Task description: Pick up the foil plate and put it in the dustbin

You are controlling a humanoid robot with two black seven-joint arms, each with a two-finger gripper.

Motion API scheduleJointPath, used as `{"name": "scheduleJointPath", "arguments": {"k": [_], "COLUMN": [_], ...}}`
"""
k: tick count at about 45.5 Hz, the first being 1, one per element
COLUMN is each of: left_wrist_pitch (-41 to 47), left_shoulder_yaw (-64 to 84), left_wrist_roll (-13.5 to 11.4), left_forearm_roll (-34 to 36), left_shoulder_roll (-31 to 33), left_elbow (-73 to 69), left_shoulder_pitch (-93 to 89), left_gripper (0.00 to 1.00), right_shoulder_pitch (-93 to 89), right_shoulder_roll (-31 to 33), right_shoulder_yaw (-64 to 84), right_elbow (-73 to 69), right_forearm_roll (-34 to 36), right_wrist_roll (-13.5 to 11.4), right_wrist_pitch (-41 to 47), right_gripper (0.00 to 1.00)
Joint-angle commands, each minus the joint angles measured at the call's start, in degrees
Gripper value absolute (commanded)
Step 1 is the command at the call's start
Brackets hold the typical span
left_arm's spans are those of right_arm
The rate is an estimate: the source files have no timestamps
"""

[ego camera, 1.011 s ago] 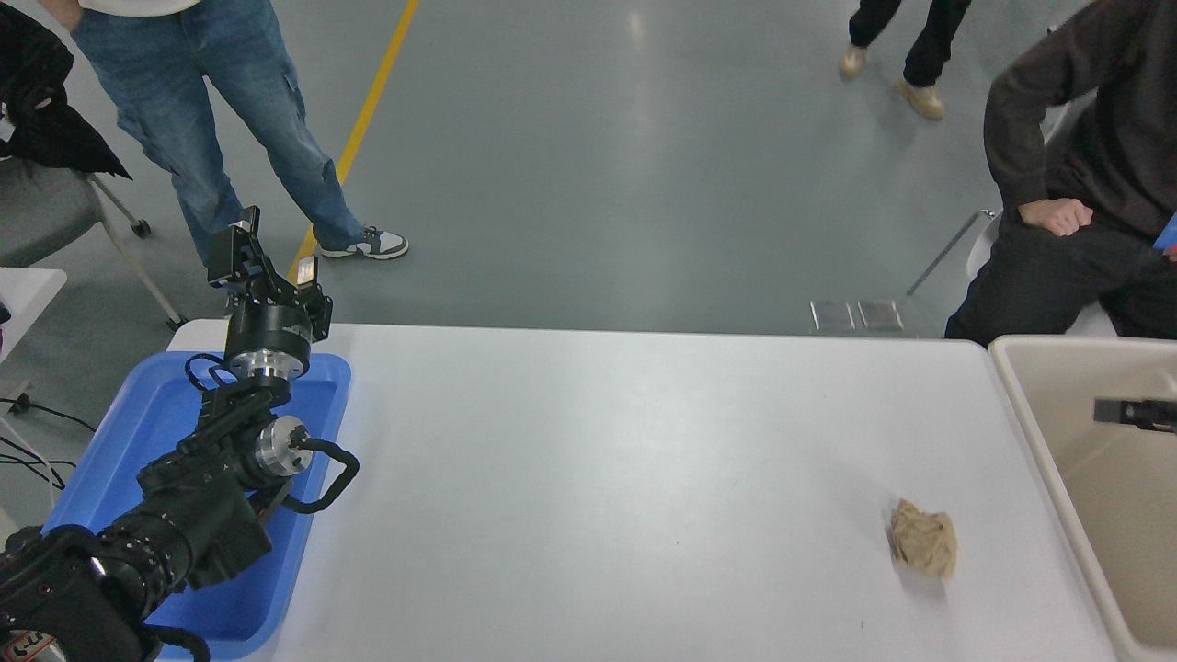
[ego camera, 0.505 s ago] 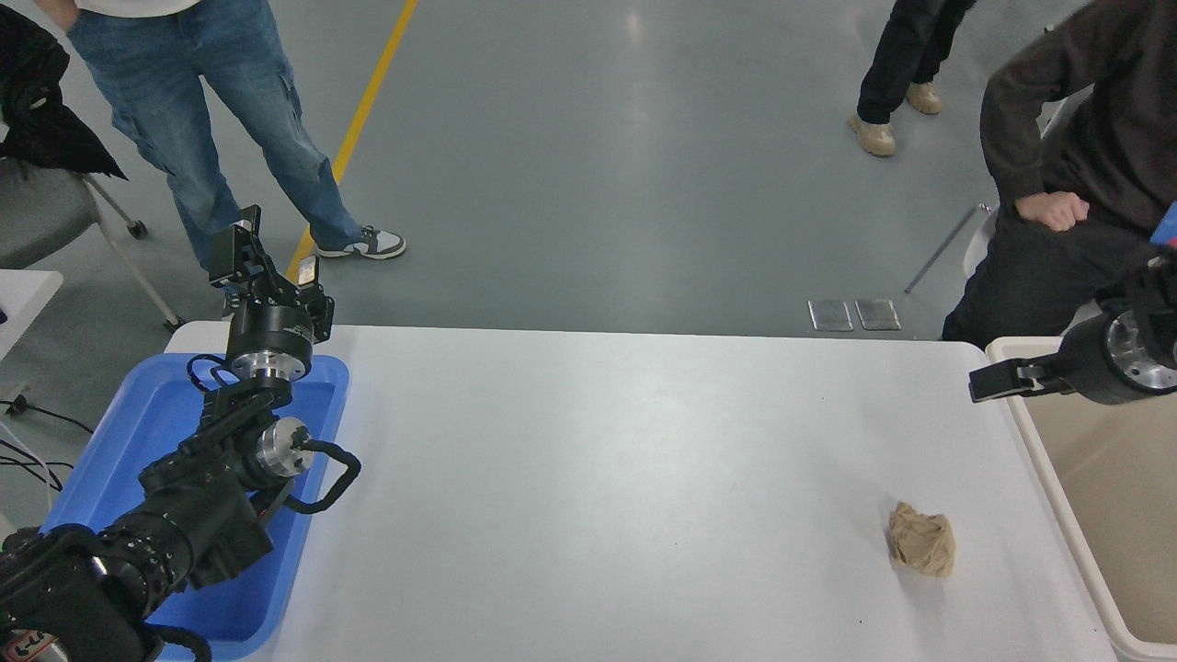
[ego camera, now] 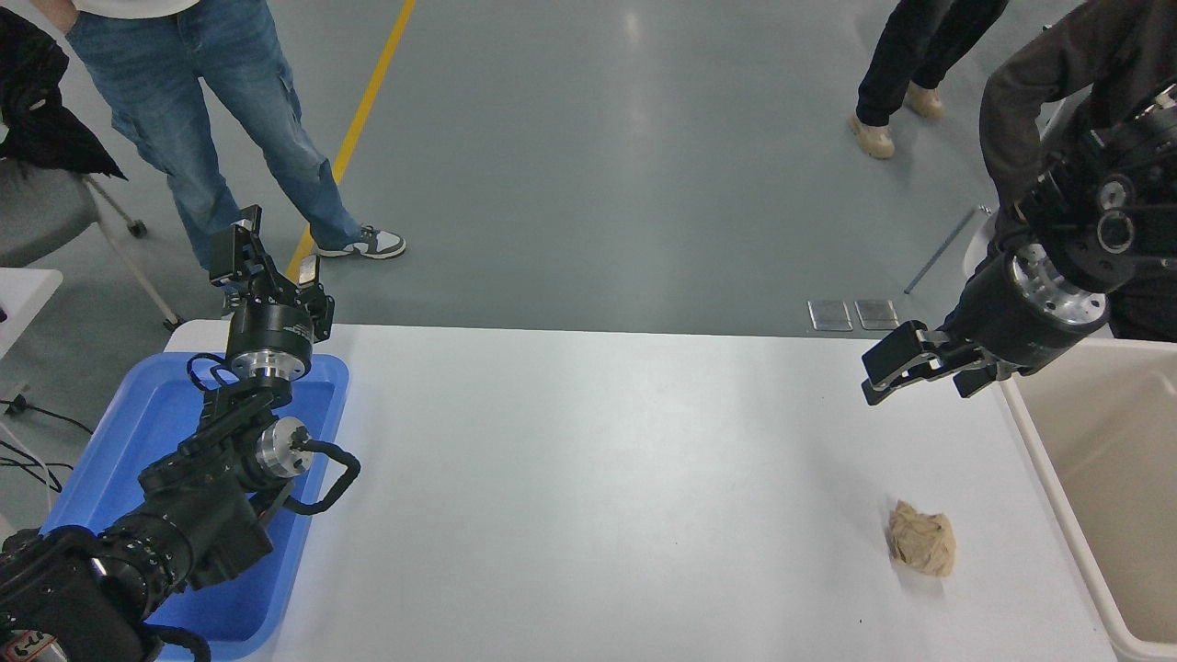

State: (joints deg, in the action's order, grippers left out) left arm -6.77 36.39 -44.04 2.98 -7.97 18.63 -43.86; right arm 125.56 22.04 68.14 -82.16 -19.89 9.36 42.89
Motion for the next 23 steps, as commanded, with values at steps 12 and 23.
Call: {"name": "scheduleJointPath", "arguments": {"k": [12, 23], "left_wrist_pitch": [0.0, 0.0], "left_shoulder_yaw": [-0.01, -0.01], "left_wrist_roll": [0.01, -0.08], "left_forearm_roll": [0.0, 0.0], "left_shoulder_roll": [-0.02, -0.02], "left_elbow": [0.0, 0.0], "left_shoulder_pitch": [0.01, 0.01], "left_gripper": [1.0, 1.0], "right_shoulder_pitch": [8.11, 9.08], "right_shoulder_roll": [-5.43, -5.96], "right_shoulder_yaw": [6.47, 6.74], "right_elbow": [-2.21, -3.18], "right_forearm_roll": [5.83, 5.83], "right_wrist_roll": [0.04, 0.48], "right_wrist_pitch": [2.11, 2.11], "right_gripper": [1.0, 1.0]}}
